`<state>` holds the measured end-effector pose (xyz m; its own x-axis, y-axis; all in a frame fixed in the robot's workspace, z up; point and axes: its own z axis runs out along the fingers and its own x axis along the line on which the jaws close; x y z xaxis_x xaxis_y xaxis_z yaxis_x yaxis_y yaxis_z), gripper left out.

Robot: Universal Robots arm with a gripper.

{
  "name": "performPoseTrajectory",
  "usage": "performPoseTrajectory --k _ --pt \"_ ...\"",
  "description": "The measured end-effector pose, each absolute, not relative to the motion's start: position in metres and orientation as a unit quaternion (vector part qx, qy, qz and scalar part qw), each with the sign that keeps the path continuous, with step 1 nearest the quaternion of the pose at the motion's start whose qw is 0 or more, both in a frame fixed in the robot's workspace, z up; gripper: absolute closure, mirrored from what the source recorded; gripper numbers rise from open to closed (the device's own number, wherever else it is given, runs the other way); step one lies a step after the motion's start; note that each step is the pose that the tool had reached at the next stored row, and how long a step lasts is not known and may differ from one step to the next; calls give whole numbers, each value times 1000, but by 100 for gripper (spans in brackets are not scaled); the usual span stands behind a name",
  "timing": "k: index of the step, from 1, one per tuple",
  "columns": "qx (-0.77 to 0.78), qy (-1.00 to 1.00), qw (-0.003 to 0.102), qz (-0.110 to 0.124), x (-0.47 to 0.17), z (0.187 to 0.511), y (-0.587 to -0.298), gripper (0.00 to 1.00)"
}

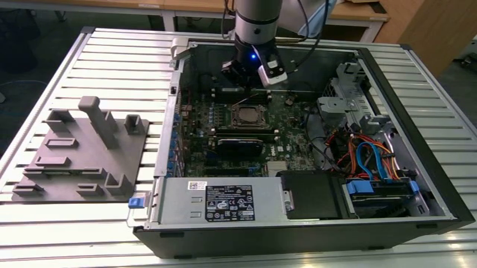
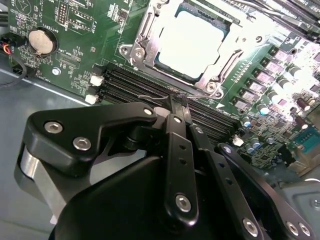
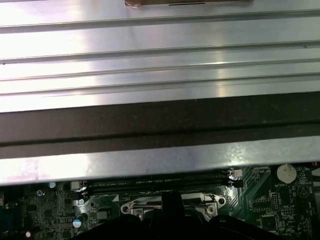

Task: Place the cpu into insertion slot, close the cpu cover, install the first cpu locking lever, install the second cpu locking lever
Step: 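Install the first cpu locking lever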

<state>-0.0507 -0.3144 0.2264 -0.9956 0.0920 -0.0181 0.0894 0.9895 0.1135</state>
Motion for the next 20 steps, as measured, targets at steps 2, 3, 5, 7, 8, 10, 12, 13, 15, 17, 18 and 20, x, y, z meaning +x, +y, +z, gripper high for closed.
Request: performPoseTrajectory --k 2,3,5,7,8,10,12,13,15,17,18,20 --pt "46 997 12 56 -50 226 -314 90" --pt "45 997 12 56 -50 226 -314 90" --pt "45 997 12 56 -48 226 -314 90" --pt "45 997 12 56 -47 225 -314 90" --pt "45 997 12 56 -46 225 -314 90" --pt "45 997 12 56 -45 224 -313 90" --pt "46 997 12 56 -44 224 -313 90" --pt "46 997 12 56 -44 223 -313 90" --pt "45 997 12 56 -43 222 -312 90" --pt "46 997 12 56 -42 222 -312 90" --pt "45 997 12 56 -41 222 -311 90" --pt "45 997 12 56 -40 221 -311 90"
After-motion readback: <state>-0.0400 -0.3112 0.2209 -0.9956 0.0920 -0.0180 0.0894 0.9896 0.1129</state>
